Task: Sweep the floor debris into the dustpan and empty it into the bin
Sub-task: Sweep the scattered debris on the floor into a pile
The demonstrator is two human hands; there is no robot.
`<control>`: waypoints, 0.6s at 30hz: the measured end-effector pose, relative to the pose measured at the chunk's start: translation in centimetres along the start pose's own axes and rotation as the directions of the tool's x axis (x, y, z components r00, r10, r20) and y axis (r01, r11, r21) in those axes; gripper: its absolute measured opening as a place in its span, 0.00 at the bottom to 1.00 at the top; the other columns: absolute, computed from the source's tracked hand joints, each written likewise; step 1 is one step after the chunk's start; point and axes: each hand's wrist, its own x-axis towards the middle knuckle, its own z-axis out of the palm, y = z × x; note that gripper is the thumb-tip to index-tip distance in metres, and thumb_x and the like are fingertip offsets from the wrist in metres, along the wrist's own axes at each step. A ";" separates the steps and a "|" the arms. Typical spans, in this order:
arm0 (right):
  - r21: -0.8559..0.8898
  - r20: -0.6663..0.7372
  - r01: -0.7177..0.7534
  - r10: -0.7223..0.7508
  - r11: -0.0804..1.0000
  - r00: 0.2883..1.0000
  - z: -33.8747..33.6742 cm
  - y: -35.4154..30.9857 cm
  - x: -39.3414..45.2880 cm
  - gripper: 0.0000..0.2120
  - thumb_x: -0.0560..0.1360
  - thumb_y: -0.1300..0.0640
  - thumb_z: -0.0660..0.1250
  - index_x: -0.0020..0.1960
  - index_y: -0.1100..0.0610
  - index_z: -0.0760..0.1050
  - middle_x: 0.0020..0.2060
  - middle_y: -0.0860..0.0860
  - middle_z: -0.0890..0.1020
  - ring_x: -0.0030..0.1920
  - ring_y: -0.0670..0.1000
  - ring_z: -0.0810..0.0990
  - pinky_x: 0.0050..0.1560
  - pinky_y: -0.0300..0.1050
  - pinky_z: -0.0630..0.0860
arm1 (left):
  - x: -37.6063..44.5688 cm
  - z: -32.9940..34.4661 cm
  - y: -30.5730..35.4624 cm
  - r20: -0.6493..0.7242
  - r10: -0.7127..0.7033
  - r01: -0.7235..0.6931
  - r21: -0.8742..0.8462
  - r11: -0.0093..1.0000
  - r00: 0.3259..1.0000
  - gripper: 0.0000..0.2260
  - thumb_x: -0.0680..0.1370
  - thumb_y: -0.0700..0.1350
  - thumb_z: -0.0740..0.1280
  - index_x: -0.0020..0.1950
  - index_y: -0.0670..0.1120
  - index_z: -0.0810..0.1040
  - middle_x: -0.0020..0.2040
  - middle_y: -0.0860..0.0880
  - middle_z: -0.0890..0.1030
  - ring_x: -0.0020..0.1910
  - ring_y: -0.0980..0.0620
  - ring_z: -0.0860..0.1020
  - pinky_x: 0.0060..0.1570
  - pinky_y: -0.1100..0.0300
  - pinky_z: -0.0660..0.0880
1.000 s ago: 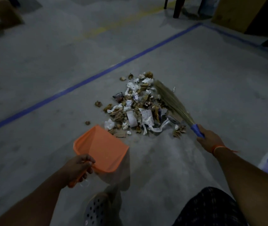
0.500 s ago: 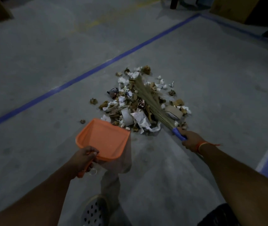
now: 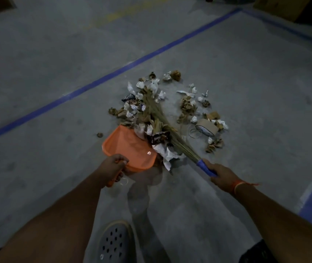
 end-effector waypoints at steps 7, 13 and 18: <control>0.007 0.005 0.029 -0.029 1.000 1.000 0.7 0.5 -1.2 0.35 0.77 0.59 0.64 0.79 0.49 0.51 0.60 0.59 0.75 0.57 0.58 0.75 0.56 0.43 0.67 | 0.6 -0.3 -0.4 0.000 0.014 -0.014 0.011 1.000 1.000 0.05 0.84 0.40 0.63 0.53 0.44 0.78 0.42 0.37 0.81 0.27 0.48 0.74 0.26 0.61 0.70; 0.018 0.007 0.036 -0.036 0.999 0.999 0.9 0.7 -1.6 0.37 0.76 0.59 0.64 0.79 0.48 0.50 0.63 0.60 0.73 0.60 0.59 0.74 0.60 0.45 0.68 | 1.0 -0.3 -0.3 -0.010 0.011 -0.011 0.035 0.999 1.000 0.05 0.84 0.39 0.62 0.56 0.41 0.77 0.43 0.36 0.79 0.29 0.48 0.73 0.25 0.61 0.70; -0.012 0.025 0.025 -0.025 1.000 0.999 0.8 2.1 -2.4 0.37 0.76 0.59 0.64 0.79 0.47 0.49 0.64 0.58 0.73 0.61 0.57 0.73 0.59 0.43 0.66 | 0.7 -0.6 -0.5 0.008 0.006 -0.006 0.008 1.000 1.000 0.05 0.85 0.40 0.62 0.55 0.43 0.77 0.43 0.38 0.79 0.28 0.50 0.74 0.27 0.61 0.70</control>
